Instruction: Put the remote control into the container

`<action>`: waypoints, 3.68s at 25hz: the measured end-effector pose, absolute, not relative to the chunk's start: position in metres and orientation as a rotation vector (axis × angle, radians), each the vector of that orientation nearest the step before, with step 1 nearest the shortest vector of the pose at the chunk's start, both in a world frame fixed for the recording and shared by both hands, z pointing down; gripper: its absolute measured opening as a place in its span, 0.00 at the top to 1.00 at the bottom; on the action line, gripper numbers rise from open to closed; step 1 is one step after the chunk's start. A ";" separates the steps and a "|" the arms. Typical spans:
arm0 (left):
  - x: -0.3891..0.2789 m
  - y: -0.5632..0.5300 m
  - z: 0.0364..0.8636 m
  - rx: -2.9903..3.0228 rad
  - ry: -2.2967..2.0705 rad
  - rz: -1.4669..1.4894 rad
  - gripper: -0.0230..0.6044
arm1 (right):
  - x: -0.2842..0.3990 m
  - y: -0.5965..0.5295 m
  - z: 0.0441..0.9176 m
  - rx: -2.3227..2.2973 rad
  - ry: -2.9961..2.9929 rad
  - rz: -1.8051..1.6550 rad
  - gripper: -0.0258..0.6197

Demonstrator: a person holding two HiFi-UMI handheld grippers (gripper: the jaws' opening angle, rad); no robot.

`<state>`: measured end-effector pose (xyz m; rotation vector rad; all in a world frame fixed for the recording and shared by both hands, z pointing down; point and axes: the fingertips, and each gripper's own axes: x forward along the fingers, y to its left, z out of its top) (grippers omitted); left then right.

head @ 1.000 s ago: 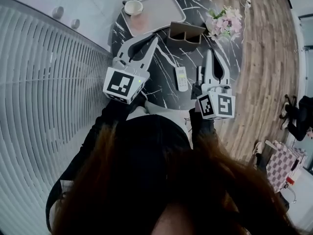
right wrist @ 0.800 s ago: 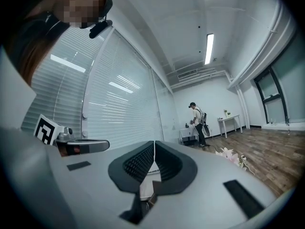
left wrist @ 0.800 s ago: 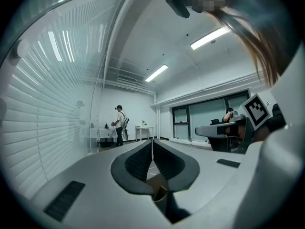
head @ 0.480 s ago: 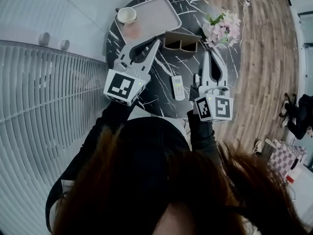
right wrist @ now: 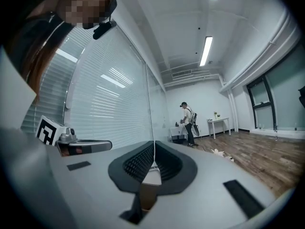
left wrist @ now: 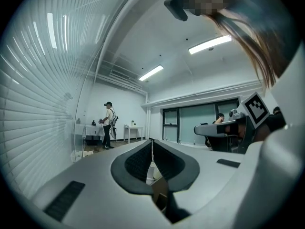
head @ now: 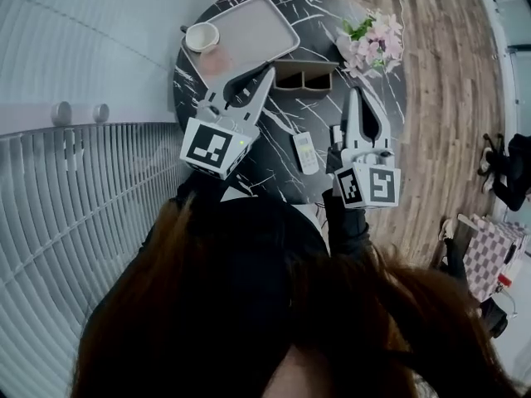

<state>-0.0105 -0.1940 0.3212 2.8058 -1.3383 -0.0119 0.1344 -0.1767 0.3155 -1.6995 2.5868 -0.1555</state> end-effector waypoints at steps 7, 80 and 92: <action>-0.013 -0.201 0.338 2.779 -1.312 0.006 0.94 | 0.133 -0.181 0.323 -1.726 2.578 -0.207 0.93; -0.037 -0.197 0.361 2.737 -1.327 0.058 0.94 | 0.132 -0.247 0.426 -1.855 2.575 -0.139 0.58; -0.051 -0.191 0.363 2.708 -1.358 0.091 0.94 | 0.149 -0.273 0.453 -1.920 2.326 -0.258 0.58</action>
